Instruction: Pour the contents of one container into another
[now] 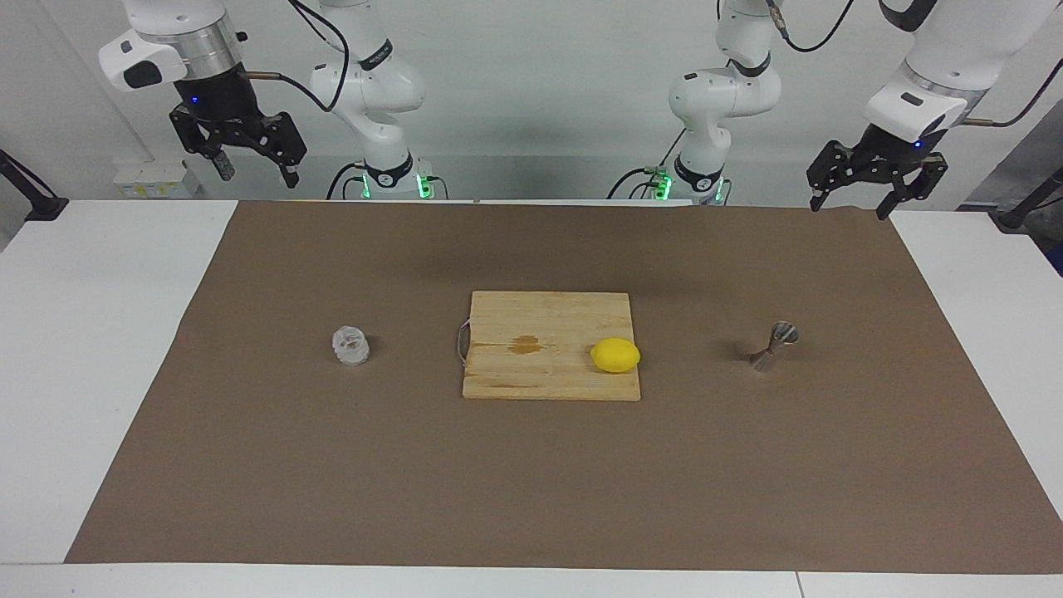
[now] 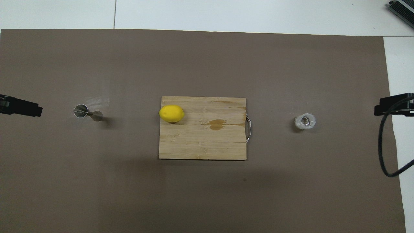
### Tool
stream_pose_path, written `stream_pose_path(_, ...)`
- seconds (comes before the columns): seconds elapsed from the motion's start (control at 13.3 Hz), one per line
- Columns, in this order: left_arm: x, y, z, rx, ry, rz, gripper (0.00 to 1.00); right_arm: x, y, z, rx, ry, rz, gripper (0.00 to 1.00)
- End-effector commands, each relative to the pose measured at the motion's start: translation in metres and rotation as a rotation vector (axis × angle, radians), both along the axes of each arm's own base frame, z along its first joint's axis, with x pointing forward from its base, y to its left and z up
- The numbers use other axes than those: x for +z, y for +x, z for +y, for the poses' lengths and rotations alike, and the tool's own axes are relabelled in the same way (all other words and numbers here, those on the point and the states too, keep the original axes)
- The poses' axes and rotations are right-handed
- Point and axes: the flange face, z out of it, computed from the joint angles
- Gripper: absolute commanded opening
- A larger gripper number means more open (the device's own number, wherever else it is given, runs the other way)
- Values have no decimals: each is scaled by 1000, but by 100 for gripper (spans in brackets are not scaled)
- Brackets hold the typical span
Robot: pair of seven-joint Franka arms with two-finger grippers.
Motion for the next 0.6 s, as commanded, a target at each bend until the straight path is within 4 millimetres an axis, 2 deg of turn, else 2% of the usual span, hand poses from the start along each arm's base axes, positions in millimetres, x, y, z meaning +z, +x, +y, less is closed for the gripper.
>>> stream_pose_path(0.0, -8, 7, -3, 4, -6, 16, 100, 1, -4, -3, 19, 3, 8, 100)
stream_pose_path(0.08, -9, 10, -5, 17, -8, 9, 100, 1, -4, -3, 19, 3, 8, 100)
stream_pose_path(0.23, -26, 21, -2, 73, -16, 38, 100, 1, -4, -3, 19, 3, 8, 100)
stream_pose_path(0.38, -56, 35, 3, 162, -8, 106, 100, 1, -4, -3, 19, 3, 8, 100)
stream_pose_path(0.53, -67, 41, 5, 233, -11, 118, 100, 1, -4, -3, 19, 3, 6, 100)
